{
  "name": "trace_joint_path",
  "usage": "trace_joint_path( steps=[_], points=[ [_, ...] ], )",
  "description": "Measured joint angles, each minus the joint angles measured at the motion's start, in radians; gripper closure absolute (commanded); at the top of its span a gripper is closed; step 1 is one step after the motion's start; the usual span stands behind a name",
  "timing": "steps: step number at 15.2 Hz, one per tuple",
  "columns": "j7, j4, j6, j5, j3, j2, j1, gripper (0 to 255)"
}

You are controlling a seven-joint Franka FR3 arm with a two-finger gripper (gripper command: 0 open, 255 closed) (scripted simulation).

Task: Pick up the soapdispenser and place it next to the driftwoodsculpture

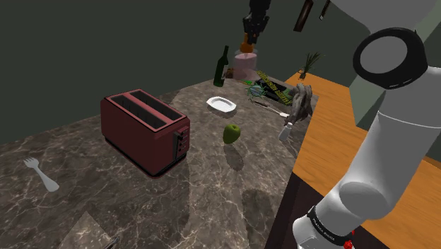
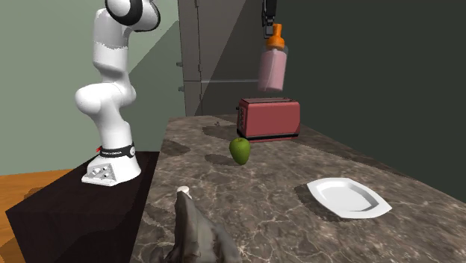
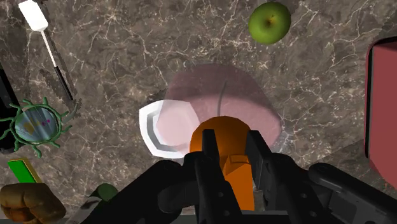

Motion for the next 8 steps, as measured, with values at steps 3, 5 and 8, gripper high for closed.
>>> trace_joint_path(
  steps=[3, 5, 8],
  points=[
    [-0.069, -0.032, 0.020, 0.010, -0.026, -0.025, -0.049, 255],
    [-0.100, -0.079, 0.052, 0.017, -0.040, -0.046, -0.074, 255],
    [-0.178, -0.056, 0.057, 0.027, -0.071, -0.033, -0.124, 255]
  ],
)
